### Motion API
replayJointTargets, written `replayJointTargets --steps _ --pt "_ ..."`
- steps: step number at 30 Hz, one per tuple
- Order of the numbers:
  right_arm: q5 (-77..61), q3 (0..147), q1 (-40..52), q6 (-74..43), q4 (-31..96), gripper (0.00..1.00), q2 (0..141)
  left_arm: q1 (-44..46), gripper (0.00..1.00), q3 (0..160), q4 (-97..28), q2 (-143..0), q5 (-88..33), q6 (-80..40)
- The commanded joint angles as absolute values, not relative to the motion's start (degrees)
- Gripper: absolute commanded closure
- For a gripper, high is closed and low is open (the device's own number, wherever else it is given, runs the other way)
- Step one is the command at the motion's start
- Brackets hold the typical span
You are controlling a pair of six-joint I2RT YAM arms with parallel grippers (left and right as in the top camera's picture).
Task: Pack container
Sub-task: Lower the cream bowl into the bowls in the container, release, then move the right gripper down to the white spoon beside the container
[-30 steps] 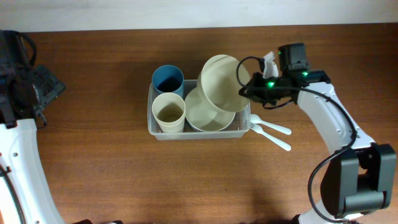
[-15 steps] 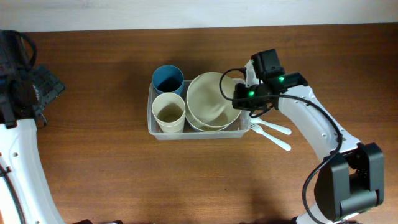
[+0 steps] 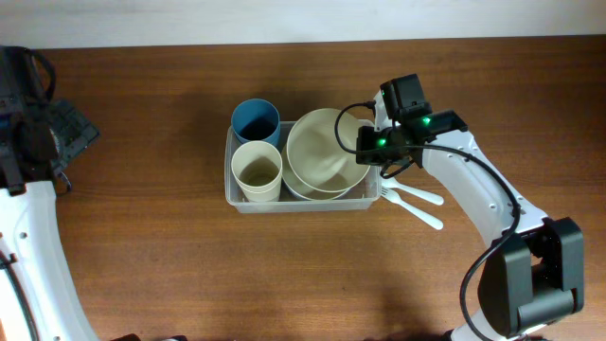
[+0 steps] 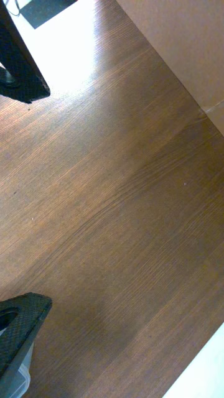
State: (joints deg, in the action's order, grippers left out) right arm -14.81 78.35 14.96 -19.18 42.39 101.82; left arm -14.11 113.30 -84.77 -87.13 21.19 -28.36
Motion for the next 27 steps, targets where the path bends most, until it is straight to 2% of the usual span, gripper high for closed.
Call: replayJointTargets --steps 1,6,7,8,10,11,13,20,25,27 --pt "-14.33 79.94 15.44 -18.61 42.11 0.96 100.77 -14.37 0.00 113.16 -84.86 -87.33 21.15 -29.10" --pt "-14.28 79.94 17.06 -18.61 41.82 0.95 101.16 -14.37 0.00 113.16 -84.86 -87.33 21.15 -29.10" --pt "-14.28 79.94 17.52 -18.59 41.65 0.90 101.38 -14.37 0.00 113.16 -84.86 -87.33 21.15 -29.10" --pt "-14.13 79.94 18.33 -18.61 41.30 0.76 101.71 -14.37 0.00 113.16 -84.86 -87.33 21.15 -29.10" --pt "-13.10 79.94 19.18 -18.63 40.97 0.70 102.02 -14.37 0.00 113.16 -84.86 -87.33 21.15 -29.10" --pt "-12.78 79.94 19.49 -18.63 40.93 0.62 102.02 -14.37 0.00 113.16 -84.86 -87.33 21.15 -29.10" --pt "-12.80 79.94 19.49 -18.63 40.95 0.57 102.02 -14.37 0.00 113.16 -84.86 -87.33 21.15 -29.10" --pt "-13.43 80.62 18.81 -18.63 41.58 0.56 101.95 -14.37 0.00 113.16 -84.86 -87.33 21.15 -29.10" --pt "-13.21 86.26 18.63 -17.87 46.63 0.57 101.95 -14.37 0.00 113.16 -84.84 -87.33 21.15 -29.10" --pt "-12.95 88.95 18.63 -17.56 48.82 0.62 101.95 -14.37 0.00 113.16 -84.86 -87.33 21.15 -29.10"
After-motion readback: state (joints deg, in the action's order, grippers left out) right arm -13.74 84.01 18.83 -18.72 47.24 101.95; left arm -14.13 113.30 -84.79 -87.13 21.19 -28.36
